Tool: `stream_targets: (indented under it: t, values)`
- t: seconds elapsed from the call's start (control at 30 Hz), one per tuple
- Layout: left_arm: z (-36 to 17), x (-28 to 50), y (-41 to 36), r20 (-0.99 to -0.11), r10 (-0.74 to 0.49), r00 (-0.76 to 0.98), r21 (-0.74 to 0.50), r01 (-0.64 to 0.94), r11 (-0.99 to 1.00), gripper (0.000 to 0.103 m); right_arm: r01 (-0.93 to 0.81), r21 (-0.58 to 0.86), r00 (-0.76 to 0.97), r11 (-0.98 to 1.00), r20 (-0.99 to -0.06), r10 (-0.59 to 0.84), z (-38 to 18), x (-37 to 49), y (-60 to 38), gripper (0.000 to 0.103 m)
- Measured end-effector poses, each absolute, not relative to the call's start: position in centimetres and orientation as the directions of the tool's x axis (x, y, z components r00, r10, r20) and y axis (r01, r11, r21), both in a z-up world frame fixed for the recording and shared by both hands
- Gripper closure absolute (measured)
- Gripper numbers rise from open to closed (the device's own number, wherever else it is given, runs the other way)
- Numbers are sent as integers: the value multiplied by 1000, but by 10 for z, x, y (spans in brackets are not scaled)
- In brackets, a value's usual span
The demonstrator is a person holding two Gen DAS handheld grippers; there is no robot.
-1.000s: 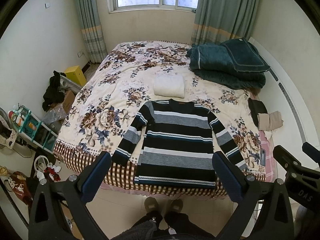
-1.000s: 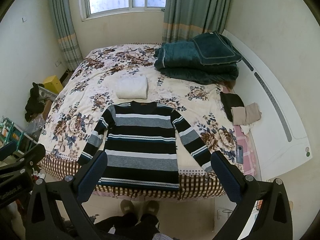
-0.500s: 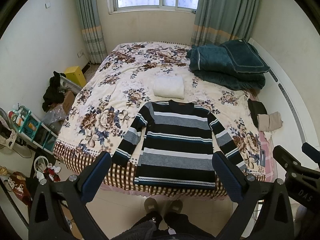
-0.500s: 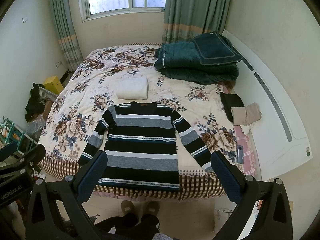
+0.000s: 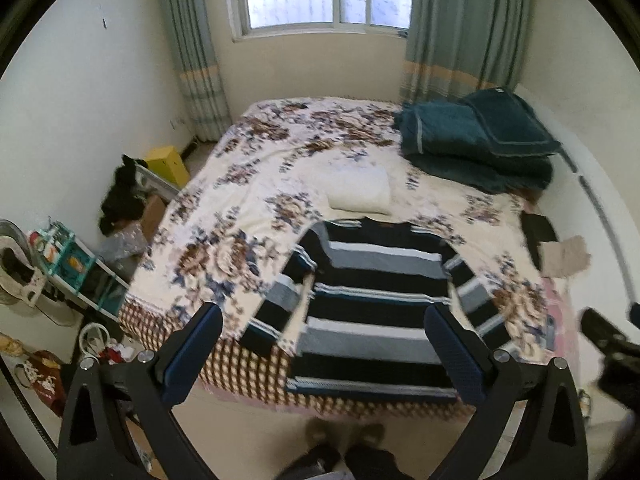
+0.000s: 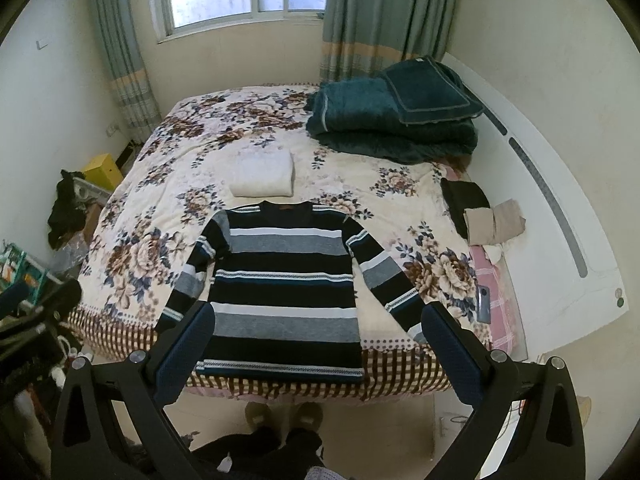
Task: Fold small clothes
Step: 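Grasp one sweater sleeve cuff with the right gripper and lift it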
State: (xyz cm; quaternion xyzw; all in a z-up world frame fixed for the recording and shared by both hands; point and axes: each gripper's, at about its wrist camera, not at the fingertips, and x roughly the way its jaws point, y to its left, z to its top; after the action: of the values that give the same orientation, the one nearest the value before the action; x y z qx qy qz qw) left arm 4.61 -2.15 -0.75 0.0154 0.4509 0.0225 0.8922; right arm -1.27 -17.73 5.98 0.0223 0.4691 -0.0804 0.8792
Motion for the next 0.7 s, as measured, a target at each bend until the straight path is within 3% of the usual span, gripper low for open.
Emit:
stream_targets:
  t: [0.17, 0.37, 0.47, 0.53, 0.7]
  values:
    - [-60, 85, -16, -787, 79, 612, 94, -9, 996, 0, 306, -34, 470, 951, -863, -182, -2, 21, -222, 0]
    - [-134, 138, -33, -829, 77, 555, 126, 51, 991, 0, 512, -27, 353, 859, -904, -239, -106, 39, -311, 0]
    - [-177, 167, -48, -851, 102, 516, 150, 53, 987, 0, 610, -2, 287, 792, -932, -223, -167, 44, -368, 12]
    - [-204, 184, -58, -864, 126, 487, 174, 55, 983, 0, 672, 10, 235, 741, -951, -200, -213, 47, -411, 27]
    - [-263, 221, -84, -882, 201, 427, 252, 66, 966, 0, 825, 55, 131, 562, -987, -96, -350, 42, -533, 28]
